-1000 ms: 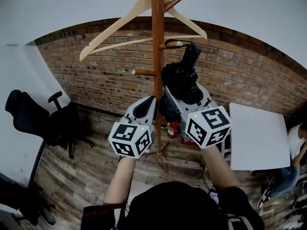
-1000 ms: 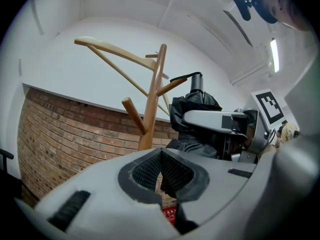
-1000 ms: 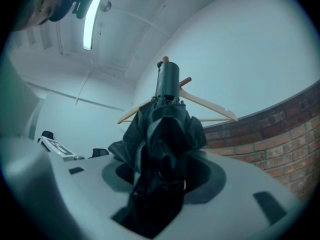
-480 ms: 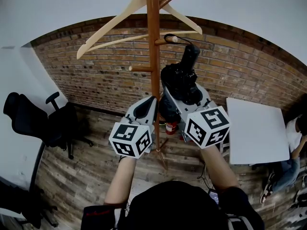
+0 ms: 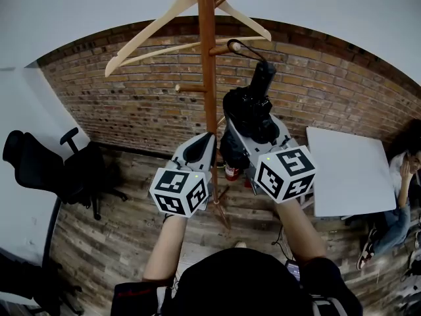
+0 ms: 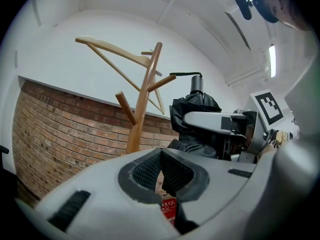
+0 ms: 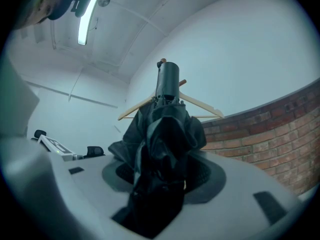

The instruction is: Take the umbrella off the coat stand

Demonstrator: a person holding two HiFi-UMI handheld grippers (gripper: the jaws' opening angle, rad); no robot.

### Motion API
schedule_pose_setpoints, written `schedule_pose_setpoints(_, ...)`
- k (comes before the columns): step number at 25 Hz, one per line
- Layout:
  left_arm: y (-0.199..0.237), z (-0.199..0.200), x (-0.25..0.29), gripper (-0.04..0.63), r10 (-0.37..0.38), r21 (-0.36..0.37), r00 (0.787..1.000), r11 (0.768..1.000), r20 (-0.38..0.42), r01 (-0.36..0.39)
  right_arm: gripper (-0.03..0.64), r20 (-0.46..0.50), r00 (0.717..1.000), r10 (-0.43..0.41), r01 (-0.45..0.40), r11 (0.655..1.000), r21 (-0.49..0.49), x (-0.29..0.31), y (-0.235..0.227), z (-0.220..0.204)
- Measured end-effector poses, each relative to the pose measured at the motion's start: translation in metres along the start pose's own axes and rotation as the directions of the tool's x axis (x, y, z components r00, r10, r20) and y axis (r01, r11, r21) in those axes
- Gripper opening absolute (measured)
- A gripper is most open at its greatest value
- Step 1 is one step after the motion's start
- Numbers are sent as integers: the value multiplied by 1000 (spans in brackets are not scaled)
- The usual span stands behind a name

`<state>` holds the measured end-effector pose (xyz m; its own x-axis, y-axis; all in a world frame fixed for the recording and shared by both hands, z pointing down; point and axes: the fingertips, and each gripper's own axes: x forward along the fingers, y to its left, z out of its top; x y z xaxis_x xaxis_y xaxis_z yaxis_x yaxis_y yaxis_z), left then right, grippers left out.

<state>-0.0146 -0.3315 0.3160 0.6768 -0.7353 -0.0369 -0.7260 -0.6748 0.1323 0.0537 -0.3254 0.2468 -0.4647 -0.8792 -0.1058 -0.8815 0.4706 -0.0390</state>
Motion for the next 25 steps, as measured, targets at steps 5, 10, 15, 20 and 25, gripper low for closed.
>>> schedule_pose_setpoints(5,-4,-2,-10,18,-12,-3,1000,1000,-1,12,235,-8,1000,-16,16,1000,0,-6,6,-5)
schedule_pose_setpoints(10,-4,-5,-19,18,-23,-11,1000,1000,-12,23,235,-16,999,-39,39,999,6,-10,10,-8)
schedule_pose_setpoints(15,-5,-8,-31,18,-35,-20,999,999,-17,34,235,-25,998,-58,58,998,2,-16,19,-13)
schedule_pose_setpoints(20,-4,-10,-45,18,-49,-31,999,998,-18,48,235,-36,996,-79,79,997,0,-21,29,-17)
schedule_pose_setpoints(25,-1,-8,-62,18,-47,-45,999,998,-1,47,235,-52,993,-102,101,995,-8,-27,41,-22)
